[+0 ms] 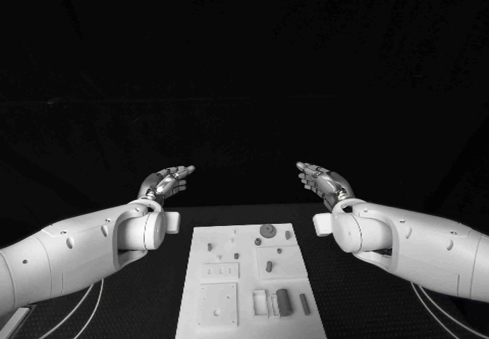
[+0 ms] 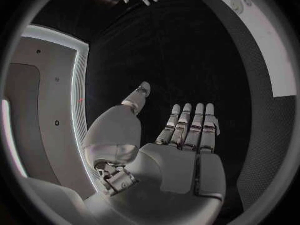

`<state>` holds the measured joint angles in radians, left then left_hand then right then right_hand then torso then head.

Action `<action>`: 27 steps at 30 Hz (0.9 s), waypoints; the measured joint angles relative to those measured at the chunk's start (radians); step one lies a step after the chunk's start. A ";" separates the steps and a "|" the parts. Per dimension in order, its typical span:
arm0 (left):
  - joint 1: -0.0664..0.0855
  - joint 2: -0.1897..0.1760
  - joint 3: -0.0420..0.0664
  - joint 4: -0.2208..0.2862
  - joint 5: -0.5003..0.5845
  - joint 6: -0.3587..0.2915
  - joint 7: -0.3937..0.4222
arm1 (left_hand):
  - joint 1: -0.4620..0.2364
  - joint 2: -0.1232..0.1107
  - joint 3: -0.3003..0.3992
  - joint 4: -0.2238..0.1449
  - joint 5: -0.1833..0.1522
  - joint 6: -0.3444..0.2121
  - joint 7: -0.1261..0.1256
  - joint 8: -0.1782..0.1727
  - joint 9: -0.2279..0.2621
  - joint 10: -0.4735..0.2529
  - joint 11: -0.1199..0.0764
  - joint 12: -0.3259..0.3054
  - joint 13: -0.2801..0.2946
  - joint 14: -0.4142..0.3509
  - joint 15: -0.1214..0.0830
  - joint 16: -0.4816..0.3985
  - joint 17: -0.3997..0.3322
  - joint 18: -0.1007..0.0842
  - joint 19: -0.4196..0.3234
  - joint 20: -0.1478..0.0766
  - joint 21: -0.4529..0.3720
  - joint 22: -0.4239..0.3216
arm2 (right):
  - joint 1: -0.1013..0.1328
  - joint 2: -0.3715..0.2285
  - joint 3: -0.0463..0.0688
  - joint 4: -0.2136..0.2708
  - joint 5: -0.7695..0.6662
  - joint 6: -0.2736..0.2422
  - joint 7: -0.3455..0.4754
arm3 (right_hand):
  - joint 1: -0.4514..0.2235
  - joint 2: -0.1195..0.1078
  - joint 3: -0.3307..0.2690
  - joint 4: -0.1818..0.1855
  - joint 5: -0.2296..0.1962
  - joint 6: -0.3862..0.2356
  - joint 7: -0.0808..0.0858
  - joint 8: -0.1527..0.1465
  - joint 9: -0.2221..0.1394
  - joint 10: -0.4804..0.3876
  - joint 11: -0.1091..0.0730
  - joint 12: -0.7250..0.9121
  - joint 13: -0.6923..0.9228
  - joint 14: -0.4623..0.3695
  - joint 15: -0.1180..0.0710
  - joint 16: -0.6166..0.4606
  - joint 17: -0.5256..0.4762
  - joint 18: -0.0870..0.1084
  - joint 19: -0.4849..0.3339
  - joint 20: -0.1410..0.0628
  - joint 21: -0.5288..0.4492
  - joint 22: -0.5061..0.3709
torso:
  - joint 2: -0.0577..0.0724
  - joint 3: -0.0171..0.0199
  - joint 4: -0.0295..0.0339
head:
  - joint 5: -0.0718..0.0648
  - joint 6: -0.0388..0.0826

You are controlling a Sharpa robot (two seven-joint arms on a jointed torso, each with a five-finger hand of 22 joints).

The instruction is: Assemble the parts on the task board

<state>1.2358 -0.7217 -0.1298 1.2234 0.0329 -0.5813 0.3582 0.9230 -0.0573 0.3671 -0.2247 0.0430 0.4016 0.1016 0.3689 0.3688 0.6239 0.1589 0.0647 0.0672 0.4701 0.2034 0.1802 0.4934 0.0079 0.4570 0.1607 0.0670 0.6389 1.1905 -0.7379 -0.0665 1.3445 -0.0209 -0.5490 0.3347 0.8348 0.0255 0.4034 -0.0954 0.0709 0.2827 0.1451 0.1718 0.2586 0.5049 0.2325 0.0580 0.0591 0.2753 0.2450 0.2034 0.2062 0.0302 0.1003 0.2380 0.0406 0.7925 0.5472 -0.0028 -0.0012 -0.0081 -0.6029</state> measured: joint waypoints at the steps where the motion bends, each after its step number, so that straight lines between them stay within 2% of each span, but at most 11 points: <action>1: 0.009 0.003 -0.005 -0.018 0.003 0.018 -0.013 | 0.024 0.000 0.009 -0.004 0.003 0.012 0.002 0.010 0.009 0.014 0.003 0.000 0.002 0.012 0.003 0.006 0.011 0.000 0.013 0.003 0.004 0.015 | 0.010 0.003 -0.004 -0.017 -0.004 0.026 -0.019 | 0.007 0.001 0.002 -0.002 0.000 0.005 -0.002 0.004 0.002 0.004 0.003 0.000 0.001 0.002 0.002 0.000 0.002 0.000 0.000 0.000 0.000 0.008 | 0.000 0.0000 0.0000 | 0.000 0.000; 6: 0.039 0.015 -0.026 -0.076 0.014 0.093 -0.067 | 0.032 -0.001 0.012 -0.005 0.003 0.013 0.003 0.014 0.014 0.021 0.005 0.000 0.002 0.016 0.007 0.009 0.019 0.000 0.019 0.004 0.004 0.025 | 0.052 0.016 -0.023 -0.086 -0.025 0.152 -0.108 | 0.036 0.013 0.017 -0.020 0.004 0.021 0.000 0.021 0.018 0.043 0.008 0.007 0.005 0.043 0.011 0.033 0.026 0.006 0.041 0.007 0.016 0.140 | 0.000 0.0000 -0.0001 | 0.000 0.000; 7: 0.042 0.016 -0.028 -0.083 0.016 0.105 -0.076 | 0.032 -0.001 0.012 -0.005 0.003 0.013 0.003 0.014 0.014 0.021 0.005 0.000 0.002 0.016 0.007 0.009 0.019 0.000 0.019 0.004 0.004 0.025 | 0.059 0.018 -0.026 -0.097 -0.029 0.174 -0.124 | 0.048 0.012 0.018 -0.030 0.004 0.027 0.001 0.027 0.023 0.055 0.010 0.007 0.006 0.056 0.013 0.044 0.035 0.016 0.054 0.007 0.018 0.176 | 0.000 0.0001 0.0000 | 0.000 0.000; 11: 0.047 0.017 -0.030 -0.094 0.023 0.141 -0.102 | 0.032 -0.001 0.012 -0.005 0.003 0.017 0.007 0.014 0.016 0.024 0.002 0.002 0.003 0.016 0.007 0.009 0.020 0.000 0.019 0.004 0.004 0.027 | 0.079 0.024 -0.034 -0.131 -0.045 0.260 -0.185 | 0.076 0.013 0.025 -0.062 0.004 0.057 0.001 0.052 0.046 0.093 0.014 0.015 0.009 0.098 0.020 0.077 0.060 0.016 0.089 0.006 0.022 0.266 | 0.000 0.0001 -0.0001 | 0.000 0.000; 14: 0.047 0.018 -0.031 -0.094 0.027 0.156 -0.114 | 0.035 0.002 0.012 -0.005 0.003 0.023 0.013 0.019 0.018 0.029 0.005 0.005 0.004 0.016 0.007 0.016 0.023 0.000 0.019 0.004 0.004 0.031 | 0.086 0.027 -0.037 -0.143 -0.054 0.305 -0.217 | 0.100 0.010 0.032 -0.091 0.004 0.093 0.004 0.078 0.070 0.126 0.017 0.028 0.013 0.130 0.023 0.100 0.074 0.031 0.120 0.005 0.030 0.339 | 0.000 0.0000 -0.0001 | 0.000 0.000; 16: 0.047 0.016 -0.032 -0.090 0.028 0.169 -0.120 | 0.036 0.003 0.012 -0.005 0.003 0.030 0.030 0.019 0.021 0.037 0.006 0.005 0.005 0.023 0.007 0.016 0.025 0.000 0.019 0.004 0.008 0.034 | 0.086 0.046 -0.038 -0.188 -0.126 0.313 -0.223 | 0.116 0.007 0.040 -0.110 0.004 0.118 0.006 0.096 0.082 0.151 0.017 0.036 0.016 0.153 0.026 0.114 0.083 0.038 0.147 0.004 0.034 0.387 | 0.000 -0.0006 0.0000 | 0.005 -0.002; 20: 0.047 0.012 -0.035 -0.088 0.029 0.191 -0.127 | 0.047 0.014 0.012 -0.005 0.003 0.049 0.054 0.034 0.027 0.063 0.015 0.016 0.009 0.048 0.012 0.035 0.031 0.000 0.029 -0.003 0.015 0.041 | 0.086 0.056 -0.038 -0.218 -0.285 0.313 -0.223 | 0.150 -0.004 0.062 -0.145 0.004 0.180 0.011 0.134 0.106 0.220 0.014 0.059 0.023 0.212 0.025 0.148 0.100 0.063 0.216 0.000 0.047 0.453 | -0.001 -0.0031 -0.0001 | 0.013 -0.005; 21: 0.047 0.010 -0.036 -0.085 0.029 0.197 -0.127 | 0.048 0.015 0.013 -0.006 0.003 0.064 0.056 0.041 0.030 0.076 0.020 0.021 0.011 0.063 0.016 0.044 0.035 0.000 0.038 -0.007 0.019 0.045 | 0.086 0.058 -0.038 -0.224 -0.330 0.313 -0.223 | 0.159 -0.010 0.066 -0.155 0.004 0.200 0.012 0.145 0.111 0.243 0.011 0.067 0.026 0.232 0.023 0.157 0.104 0.074 0.237 -0.001 0.050 0.465 | -0.001 -0.0036 -0.0001 | 0.013 -0.005; 23: 0.047 0.005 -0.038 -0.078 0.023 0.207 -0.127 | 0.057 0.023 0.019 -0.012 0.003 0.089 0.057 0.052 0.034 0.103 0.032 0.032 0.016 0.098 0.031 0.064 0.042 0.000 0.063 -0.014 0.032 0.052 | 0.086 0.064 -0.038 -0.236 -0.397 0.313 -0.223 | 0.176 -0.014 0.075 -0.163 0.004 0.230 0.014 0.160 0.119 0.278 0.005 0.078 0.029 0.262 0.018 0.172 0.111 0.078 0.270 -0.003 0.051 0.477 | -0.002 -0.0043 -0.0001 | 0.015 -0.005; 25: 0.047 -0.003 -0.041 -0.074 0.000 0.220 -0.123 | 0.065 0.030 0.030 -0.015 0.003 0.121 0.060 0.062 0.038 0.142 0.039 0.048 0.021 0.159 0.032 0.095 0.054 0.000 0.113 -0.025 0.058 0.064 | 0.086 0.075 -0.037 -0.250 -0.483 0.312 -0.223 | 0.192 -0.022 0.083 -0.171 0.004 0.265 0.018 0.175 0.127 0.317 -0.004 0.086 0.030 0.297 0.010 0.186 0.117 0.101 0.310 -0.005 0.056 0.486 | -0.002 -0.0042 -0.0006 | 0.016 -0.005; 27: 0.047 -0.010 -0.043 -0.072 -0.026 0.232 -0.119 | 0.065 0.030 0.034 -0.019 0.003 0.152 0.062 0.072 0.041 0.179 0.035 0.064 0.027 0.201 0.023 0.115 0.060 0.016 0.148 -0.033 0.074 0.070 | 0.085 0.080 -0.037 -0.255 -0.561 0.310 -0.223 | 0.206 -0.029 0.085 -0.179 0.004 0.294 0.022 0.187 0.134 0.350 -0.011 0.092 0.032 0.327 0.002 0.198 0.123 0.103 0.341 -0.006 0.056 0.489 | -0.002 -0.0043 -0.0011 | 0.018 -0.005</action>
<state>1.2826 -0.7315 -0.1731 1.1510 0.0069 -0.3497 0.2394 0.9884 -0.0273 0.4013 -0.2437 0.0458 0.5534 0.1641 0.4413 0.4099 0.8026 0.1938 0.1288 0.0946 0.6713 0.2268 0.2953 0.5531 0.0241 0.6054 0.1281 0.1411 0.7087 1.2754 -0.6579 -0.1038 1.0890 -0.5814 -0.2391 0.1121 1.0406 -0.0030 0.4887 -0.2745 0.0746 0.5763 0.1672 0.3587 0.3925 0.8553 0.2210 0.1500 0.0909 0.6028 0.2467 0.4011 0.3290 0.1327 0.4415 0.2325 0.0971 1.2813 0.5453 -0.0071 -0.0022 0.0102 -0.6075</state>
